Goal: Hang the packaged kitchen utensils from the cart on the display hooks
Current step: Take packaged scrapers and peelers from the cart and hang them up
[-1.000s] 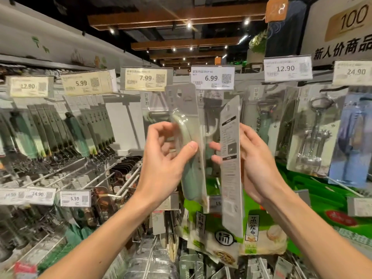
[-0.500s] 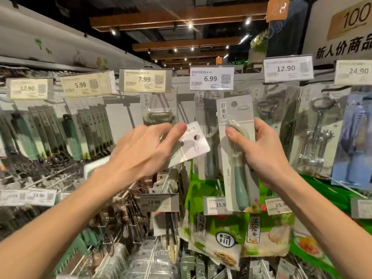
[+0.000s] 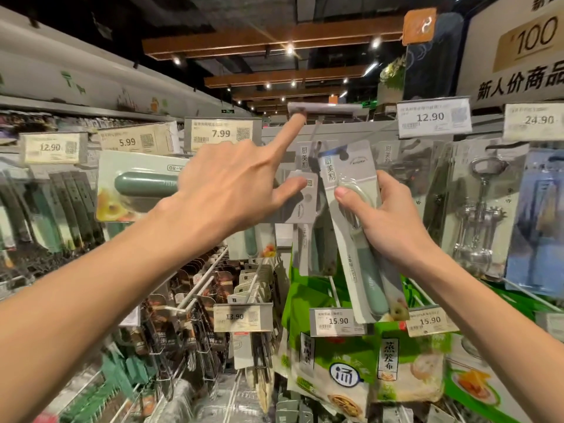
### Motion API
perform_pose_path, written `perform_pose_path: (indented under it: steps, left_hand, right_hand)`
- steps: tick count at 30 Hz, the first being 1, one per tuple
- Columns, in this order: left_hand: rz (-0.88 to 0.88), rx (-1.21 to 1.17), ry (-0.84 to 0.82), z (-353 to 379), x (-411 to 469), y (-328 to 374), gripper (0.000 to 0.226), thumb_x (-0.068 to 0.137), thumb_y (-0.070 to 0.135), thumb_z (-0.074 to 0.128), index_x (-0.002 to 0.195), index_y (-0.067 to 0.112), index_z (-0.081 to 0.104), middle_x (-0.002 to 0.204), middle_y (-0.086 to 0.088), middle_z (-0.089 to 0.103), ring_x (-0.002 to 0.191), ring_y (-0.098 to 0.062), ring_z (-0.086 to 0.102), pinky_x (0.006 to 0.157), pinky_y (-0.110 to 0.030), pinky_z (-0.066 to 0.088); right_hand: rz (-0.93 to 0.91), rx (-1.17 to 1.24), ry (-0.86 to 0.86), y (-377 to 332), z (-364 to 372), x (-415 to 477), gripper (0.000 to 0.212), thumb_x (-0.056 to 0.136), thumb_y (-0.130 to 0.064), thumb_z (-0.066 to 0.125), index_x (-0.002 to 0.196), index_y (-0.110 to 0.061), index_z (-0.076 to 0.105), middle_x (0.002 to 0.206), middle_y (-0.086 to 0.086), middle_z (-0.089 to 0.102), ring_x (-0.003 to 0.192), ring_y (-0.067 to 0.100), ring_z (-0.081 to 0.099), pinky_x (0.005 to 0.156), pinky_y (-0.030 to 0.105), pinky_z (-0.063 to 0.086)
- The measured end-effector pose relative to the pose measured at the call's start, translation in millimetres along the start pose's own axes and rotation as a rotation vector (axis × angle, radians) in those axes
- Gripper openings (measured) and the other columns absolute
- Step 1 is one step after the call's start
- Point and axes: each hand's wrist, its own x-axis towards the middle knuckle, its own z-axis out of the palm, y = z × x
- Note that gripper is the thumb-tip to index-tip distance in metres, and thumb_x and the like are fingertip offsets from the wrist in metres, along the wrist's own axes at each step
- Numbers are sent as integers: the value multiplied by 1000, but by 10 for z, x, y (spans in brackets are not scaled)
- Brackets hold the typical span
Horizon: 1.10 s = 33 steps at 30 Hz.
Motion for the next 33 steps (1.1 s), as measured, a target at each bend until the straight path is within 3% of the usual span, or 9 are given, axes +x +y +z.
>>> perform_pose_path:
  steps: [7, 14, 19, 24, 26, 30, 33]
  left_hand:
    - [32, 167, -134, -120, 260, -89, 101, 84, 79, 35, 151, 35, -27, 62, -4, 47, 49, -16, 49, 44, -27, 40]
    - [46, 217, -181, -184, 316, -132, 107, 81, 79, 42, 151, 36, -26, 64, -3, 39, 52, -17, 45, 49, -32, 39]
    - [45, 223, -174, -151, 294, -119, 110, 81, 79, 44, 150, 32, -29, 65, -4, 45, 49, -16, 43, 45, -29, 31]
    - [47, 212, -196, -151, 282, -80, 115, 78, 79, 44, 150, 29, -30, 59, -6, 45, 46, -17, 44, 42, -28, 30]
    - [43, 197, -193, -161, 284, -72, 114, 79, 78, 44, 150, 29, -30, 58, -7, 46, 46, -17, 44, 43, -28, 30]
    - [56, 189, -157, -130, 282, -90, 111, 82, 75, 44, 151, 27, -29, 58, -7, 45, 46, -16, 44, 42, -28, 30]
    - [65, 143, -144, -92, 292, -122, 110, 86, 69, 49, 151, 27, -28, 58, -7, 42, 47, -17, 42, 42, -29, 30]
  right_hand:
    - [-15, -44, -46, -101, 66, 184, 20, 89, -30, 70, 106, -28, 62, 99, -14, 71, 91, -3, 67, 77, 20, 51]
    - [12, -64, -47, -70, 194, 309, 25, 88, -31, 71, 110, -21, 65, 100, -10, 72, 91, 5, 67, 76, 25, 51]
    - [74, -36, -20, 57, 316, 367, 26, 89, -32, 70, 109, -16, 63, 97, -5, 72, 90, 11, 69, 78, 32, 55]
    - [98, -76, -22, 101, 408, 419, 27, 93, -36, 64, 110, -17, 55, 101, -11, 62, 89, 4, 60, 68, 21, 43]
    - [137, -110, -30, 133, 426, 435, 32, 95, -39, 60, 117, -18, 51, 112, -6, 60, 101, 12, 59, 76, 26, 43]
    - [228, -180, -50, 177, 481, 466, 72, 95, -49, 55, 151, -13, 26, 154, 6, 38, 140, 28, 39, 112, 44, 35]
    - [263, -166, -66, 180, 479, 439, 71, 97, -48, 52, 152, -14, 22, 157, 6, 33, 142, 27, 35, 113, 44, 31]
